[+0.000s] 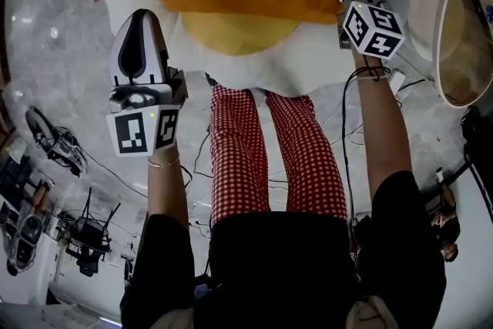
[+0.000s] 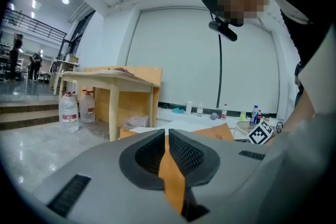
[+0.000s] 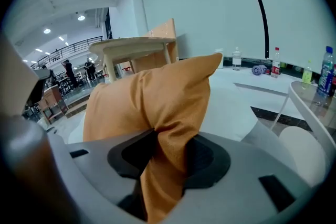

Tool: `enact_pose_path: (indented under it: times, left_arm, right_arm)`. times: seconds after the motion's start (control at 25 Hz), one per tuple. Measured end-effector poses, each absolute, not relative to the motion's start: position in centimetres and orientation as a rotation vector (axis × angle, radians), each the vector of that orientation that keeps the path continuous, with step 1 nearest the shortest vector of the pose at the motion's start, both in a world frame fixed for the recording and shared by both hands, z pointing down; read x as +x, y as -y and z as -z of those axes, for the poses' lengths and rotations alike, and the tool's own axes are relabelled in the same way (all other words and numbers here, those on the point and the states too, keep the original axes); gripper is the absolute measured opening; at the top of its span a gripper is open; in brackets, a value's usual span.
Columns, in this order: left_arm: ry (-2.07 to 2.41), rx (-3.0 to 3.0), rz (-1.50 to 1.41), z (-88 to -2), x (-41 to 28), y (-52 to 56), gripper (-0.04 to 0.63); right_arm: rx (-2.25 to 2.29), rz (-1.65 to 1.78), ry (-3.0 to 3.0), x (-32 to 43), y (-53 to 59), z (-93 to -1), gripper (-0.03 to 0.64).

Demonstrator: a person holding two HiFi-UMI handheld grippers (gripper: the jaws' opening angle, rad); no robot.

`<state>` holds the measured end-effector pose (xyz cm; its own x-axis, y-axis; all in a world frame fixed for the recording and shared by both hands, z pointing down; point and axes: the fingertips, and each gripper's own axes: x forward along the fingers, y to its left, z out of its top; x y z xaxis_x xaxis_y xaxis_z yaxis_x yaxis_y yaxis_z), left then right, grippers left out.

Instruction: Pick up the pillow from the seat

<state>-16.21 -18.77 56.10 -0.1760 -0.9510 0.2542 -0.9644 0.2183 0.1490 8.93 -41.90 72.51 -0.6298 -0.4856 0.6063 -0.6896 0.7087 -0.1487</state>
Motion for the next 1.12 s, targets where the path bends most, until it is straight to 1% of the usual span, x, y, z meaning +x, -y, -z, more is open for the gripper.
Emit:
enact_pose_path:
  times: [0.16, 0.36, 0.52, 0.64, 0.76, 0.92, 1.0, 1.12]
  left_arm:
    - [2.181, 1.790, -0.009, -57.2, -17.6, 18.8, 0.011]
    - [2.157, 1.820, -0.097, -59.3, -19.1, 19.4, 0.011]
    - [2.100, 1.786, 0.030, -60.9, -21.0, 19.5, 0.011]
    - [2.085, 1.791, 0.008, -62.3, -22.3, 19.6, 0.017]
    - [2.056, 1.803, -0.031, -63.8, -23.3, 19.7, 0.064]
    - [1.976, 1.806, -0.107, -66.5, -24.7, 20.2, 0.107]
    - [1.933, 1.795, -0.091, -68.0, -25.7, 20.4, 0.152]
    - [1.897, 1.814, -0.136, -69.8, -26.9, 20.8, 0.198]
  right_arm:
    - [0.915, -0.476, 2.366, 8.9, 41.5, -72.1, 0.181]
    - [0.939, -0.442, 2.352, 9.2, 41.0, -72.2, 0.181]
    - [0.945, -0.406, 2.347, 9.2, 40.7, -72.2, 0.181]
    - [0.953, -0.394, 2.345, 9.3, 40.7, -72.2, 0.181]
    - [0.962, -0.382, 2.344, 9.5, 40.5, -72.2, 0.181]
    - [0.986, -0.381, 2.337, 9.7, 40.4, -72.2, 0.183]
    - [0.998, -0.377, 2.332, 9.7, 40.1, -72.2, 0.182]
    - [1.014, -0.371, 2.324, 9.7, 39.7, -72.3, 0.183]
